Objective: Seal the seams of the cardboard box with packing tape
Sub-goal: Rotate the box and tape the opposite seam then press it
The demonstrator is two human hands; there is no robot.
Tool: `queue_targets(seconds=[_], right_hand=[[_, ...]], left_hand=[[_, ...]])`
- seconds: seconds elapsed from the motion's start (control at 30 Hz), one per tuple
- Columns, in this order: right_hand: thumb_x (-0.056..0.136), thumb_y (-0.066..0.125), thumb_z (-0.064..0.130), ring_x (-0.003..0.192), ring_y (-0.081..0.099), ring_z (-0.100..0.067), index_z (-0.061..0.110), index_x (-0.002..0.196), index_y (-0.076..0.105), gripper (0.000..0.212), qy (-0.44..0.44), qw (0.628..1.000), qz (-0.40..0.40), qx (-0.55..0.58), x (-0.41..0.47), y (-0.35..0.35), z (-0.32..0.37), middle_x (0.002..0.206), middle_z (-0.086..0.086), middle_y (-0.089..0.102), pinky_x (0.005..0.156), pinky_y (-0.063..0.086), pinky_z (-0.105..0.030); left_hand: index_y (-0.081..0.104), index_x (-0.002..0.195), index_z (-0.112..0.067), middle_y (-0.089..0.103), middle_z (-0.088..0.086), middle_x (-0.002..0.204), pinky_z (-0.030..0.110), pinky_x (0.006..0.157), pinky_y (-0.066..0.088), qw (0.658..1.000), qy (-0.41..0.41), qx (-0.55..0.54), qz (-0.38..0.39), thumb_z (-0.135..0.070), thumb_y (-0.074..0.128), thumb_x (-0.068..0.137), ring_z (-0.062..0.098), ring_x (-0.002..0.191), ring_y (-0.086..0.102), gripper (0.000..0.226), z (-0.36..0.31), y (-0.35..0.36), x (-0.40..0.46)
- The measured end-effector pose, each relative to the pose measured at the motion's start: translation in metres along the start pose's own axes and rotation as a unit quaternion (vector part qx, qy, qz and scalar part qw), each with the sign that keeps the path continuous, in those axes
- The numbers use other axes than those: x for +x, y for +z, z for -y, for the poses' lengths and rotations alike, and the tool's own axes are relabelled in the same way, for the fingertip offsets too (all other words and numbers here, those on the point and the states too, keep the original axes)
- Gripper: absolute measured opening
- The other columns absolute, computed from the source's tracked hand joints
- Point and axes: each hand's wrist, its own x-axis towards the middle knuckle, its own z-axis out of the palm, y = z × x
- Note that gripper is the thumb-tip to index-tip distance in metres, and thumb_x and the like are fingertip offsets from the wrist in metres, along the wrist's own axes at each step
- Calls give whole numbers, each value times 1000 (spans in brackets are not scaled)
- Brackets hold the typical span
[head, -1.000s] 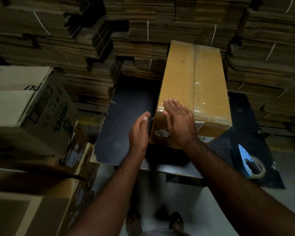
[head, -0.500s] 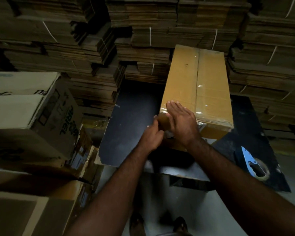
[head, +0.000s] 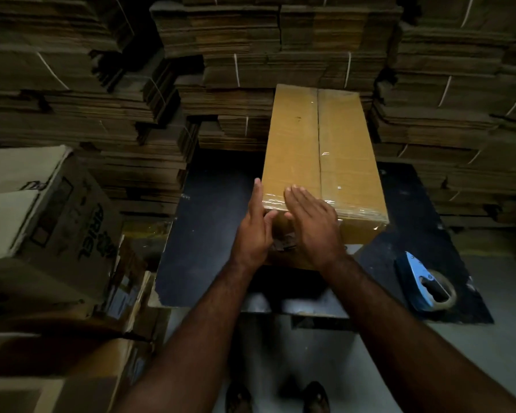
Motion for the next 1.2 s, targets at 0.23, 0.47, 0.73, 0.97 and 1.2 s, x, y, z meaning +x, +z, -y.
queue_targets(seconds=[0.23, 0.47, 0.73, 0.97, 1.2], right_hand=[[103, 37, 37, 139, 41, -23, 9, 142, 50, 50, 30, 997, -25, 71, -4, -31, -15, 147, -9, 49, 113, 28, -38], [101, 33, 38, 130, 53, -24, 8, 135, 58, 51, 42, 999, -27, 21, -10, -13, -20, 139, -10, 57, 106, 38, -40], [97, 52, 35, 136, 46, -25, 8, 140, 53, 50, -9, 998, -1, 61, -18, -36, -40, 144, -12, 52, 113, 30, -40], [101, 32, 43, 137, 44, -24, 9, 138, 54, 55, 26, 1000, -3, -8, -24, -25, -56, 144, -10, 53, 111, 31, -41], [99, 53, 35, 140, 40, -27, 8, 141, 51, 49, -8, 999, 17, 30, -31, -39, -68, 148, -13, 47, 115, 24, -39]], left_hand=[[7, 160, -14, 14, 5, 166, 26, 115, 20, 996, -19, 85, 12, -49, 31, 104, 18, 149, 21, 70, 17, -7, -47], [46, 146, -2, 42, 15, 154, 44, 121, 19, 937, 252, 240, 38, -25, 45, 103, 30, 145, 35, 48, -5, -3, 25], [51, 142, -1, 47, 17, 150, 44, 121, 16, 904, 328, 263, 76, -30, 47, 99, 32, 141, 40, 52, -4, -18, 25], [56, 139, -4, 53, 15, 145, 47, 115, 31, 872, 308, 379, 33, -39, 38, 104, 32, 135, 50, 52, -22, 9, 30], [54, 140, -4, 51, 13, 147, 46, 117, 31, 862, 356, 358, 34, -27, 52, 101, 29, 138, 46, 45, -23, 2, 16]])
